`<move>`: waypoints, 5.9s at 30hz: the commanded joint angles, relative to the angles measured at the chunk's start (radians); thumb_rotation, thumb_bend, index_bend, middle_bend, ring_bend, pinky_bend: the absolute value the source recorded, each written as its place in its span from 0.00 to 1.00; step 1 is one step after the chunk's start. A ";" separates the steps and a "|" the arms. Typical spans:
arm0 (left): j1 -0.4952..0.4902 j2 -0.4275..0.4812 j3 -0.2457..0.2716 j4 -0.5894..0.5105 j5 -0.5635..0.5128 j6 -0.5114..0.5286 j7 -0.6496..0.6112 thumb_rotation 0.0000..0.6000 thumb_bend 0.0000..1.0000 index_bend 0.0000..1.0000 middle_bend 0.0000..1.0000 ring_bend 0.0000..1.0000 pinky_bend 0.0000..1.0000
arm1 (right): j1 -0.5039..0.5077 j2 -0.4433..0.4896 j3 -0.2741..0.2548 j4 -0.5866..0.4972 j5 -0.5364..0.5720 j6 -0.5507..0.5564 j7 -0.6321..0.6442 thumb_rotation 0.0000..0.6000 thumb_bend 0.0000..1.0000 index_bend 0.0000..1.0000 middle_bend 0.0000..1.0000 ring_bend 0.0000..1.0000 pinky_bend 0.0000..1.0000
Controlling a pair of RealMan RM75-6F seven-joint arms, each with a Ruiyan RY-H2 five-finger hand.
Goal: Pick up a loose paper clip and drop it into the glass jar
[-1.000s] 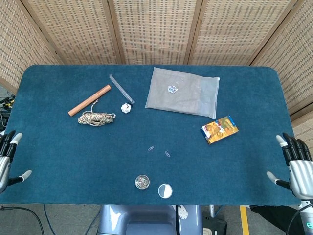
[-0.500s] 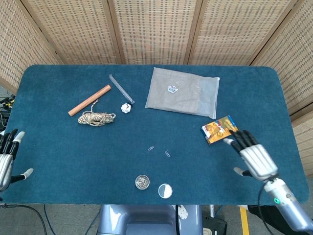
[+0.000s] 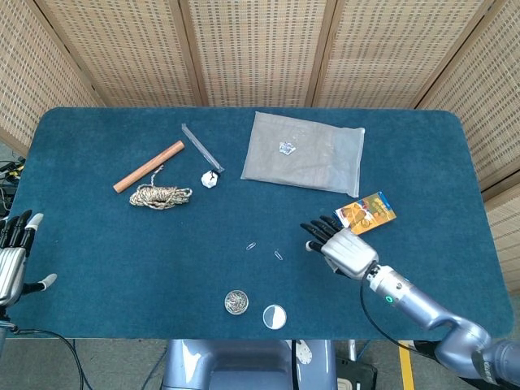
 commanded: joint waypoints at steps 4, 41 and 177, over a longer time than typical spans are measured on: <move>-0.009 -0.011 -0.003 0.008 -0.018 -0.009 0.013 1.00 0.00 0.00 0.00 0.00 0.00 | 0.081 -0.107 0.012 0.052 0.048 -0.089 -0.061 1.00 0.92 0.32 0.00 0.00 0.00; -0.017 -0.014 0.001 0.013 -0.047 -0.010 0.020 1.00 0.00 0.00 0.00 0.00 0.00 | 0.213 -0.376 0.015 0.206 0.394 -0.183 -0.326 1.00 0.92 0.32 0.00 0.00 0.00; -0.020 0.006 0.014 0.001 -0.032 -0.011 -0.016 1.00 0.00 0.00 0.00 0.00 0.00 | 0.187 -0.449 -0.005 0.324 0.441 -0.003 -0.189 1.00 0.48 0.64 0.00 0.00 0.00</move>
